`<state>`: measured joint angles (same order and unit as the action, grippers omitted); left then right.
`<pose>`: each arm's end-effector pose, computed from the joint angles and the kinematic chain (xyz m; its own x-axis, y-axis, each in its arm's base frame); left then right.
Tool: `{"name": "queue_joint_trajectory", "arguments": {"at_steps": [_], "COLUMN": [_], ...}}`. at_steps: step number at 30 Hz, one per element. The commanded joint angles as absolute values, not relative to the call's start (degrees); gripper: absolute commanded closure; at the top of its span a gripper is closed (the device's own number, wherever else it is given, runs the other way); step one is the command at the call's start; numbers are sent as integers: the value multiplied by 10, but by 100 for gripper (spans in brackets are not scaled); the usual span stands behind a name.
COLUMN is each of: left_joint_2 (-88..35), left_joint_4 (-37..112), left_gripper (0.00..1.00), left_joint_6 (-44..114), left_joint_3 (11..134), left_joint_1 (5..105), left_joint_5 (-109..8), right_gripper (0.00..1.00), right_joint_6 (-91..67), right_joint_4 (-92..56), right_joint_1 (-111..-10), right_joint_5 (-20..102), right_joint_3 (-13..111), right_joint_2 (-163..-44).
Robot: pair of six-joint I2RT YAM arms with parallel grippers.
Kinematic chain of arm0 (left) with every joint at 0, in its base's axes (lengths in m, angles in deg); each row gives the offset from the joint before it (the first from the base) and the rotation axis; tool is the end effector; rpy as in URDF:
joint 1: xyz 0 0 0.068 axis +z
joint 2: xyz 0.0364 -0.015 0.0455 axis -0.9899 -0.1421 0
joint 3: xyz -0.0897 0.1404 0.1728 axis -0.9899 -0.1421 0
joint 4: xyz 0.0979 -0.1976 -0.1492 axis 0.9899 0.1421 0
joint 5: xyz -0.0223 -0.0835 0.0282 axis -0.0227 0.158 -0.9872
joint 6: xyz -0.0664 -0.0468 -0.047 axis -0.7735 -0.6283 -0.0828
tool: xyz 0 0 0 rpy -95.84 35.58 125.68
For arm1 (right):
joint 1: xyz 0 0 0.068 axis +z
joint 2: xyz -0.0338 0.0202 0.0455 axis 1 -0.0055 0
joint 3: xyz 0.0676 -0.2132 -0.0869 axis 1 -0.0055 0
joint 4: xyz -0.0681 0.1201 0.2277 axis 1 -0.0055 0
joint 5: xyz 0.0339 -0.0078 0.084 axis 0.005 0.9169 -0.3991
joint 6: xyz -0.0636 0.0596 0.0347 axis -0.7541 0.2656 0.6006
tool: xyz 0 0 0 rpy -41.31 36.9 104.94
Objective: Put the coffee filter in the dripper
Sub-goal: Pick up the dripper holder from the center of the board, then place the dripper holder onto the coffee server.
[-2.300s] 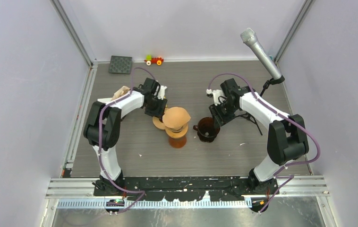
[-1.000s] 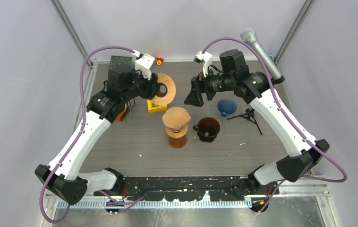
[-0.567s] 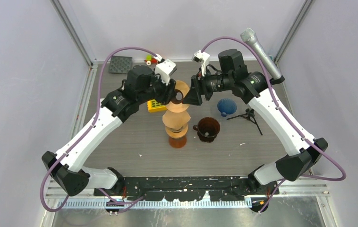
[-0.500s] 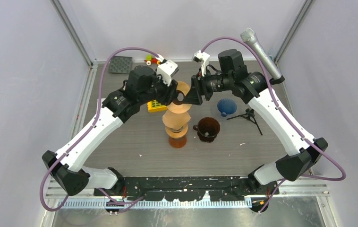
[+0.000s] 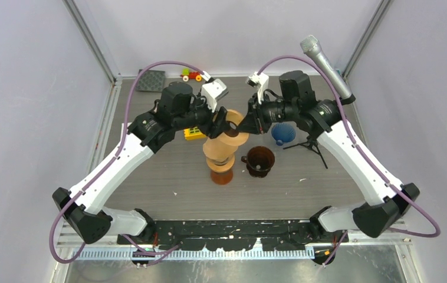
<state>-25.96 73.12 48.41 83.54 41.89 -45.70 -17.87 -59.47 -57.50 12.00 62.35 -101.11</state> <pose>0.2481 -0.2327 0.3667 -0.2932 0.2898 -0.9111 0.7935 0.6054 -0.0627 0.2539 0.2200 0.3672 -0.4582 -0.2742 -0.8455 -0.8520 0.4064 0.3300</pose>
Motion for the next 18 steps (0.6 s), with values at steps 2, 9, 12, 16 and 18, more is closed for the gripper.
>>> {"name": "queue_joint_trajectory", "arguments": {"at_steps": [2, 9, 12, 16, 18], "left_joint_2": [-239, -273, -285, -306, -319], "left_joint_4": [700, 728, 717, 702, 694], "left_gripper": [34, 27, 30, 34, 36], "left_joint_6": [517, 523, 505, 481, 471], "left_joint_3": [872, 916, 923, 932, 933], "left_joint_1": [415, 415, 415, 415, 415], "left_joint_5": [-282, -196, -207, -243, -264], "right_gripper": [100, 100, 99, 99, 100], "right_joint_6": [-259, -316, -297, -253, -220], "right_joint_4": [-591, -615, -618, -613, -596], "right_joint_1": [-571, -579, -606, -638, -667], "right_joint_5": [149, 185, 178, 156, 141], "right_joint_3": [580, 523, 501, 455, 428], "right_joint_2": [-929, -844, -823, -810, -803]}}
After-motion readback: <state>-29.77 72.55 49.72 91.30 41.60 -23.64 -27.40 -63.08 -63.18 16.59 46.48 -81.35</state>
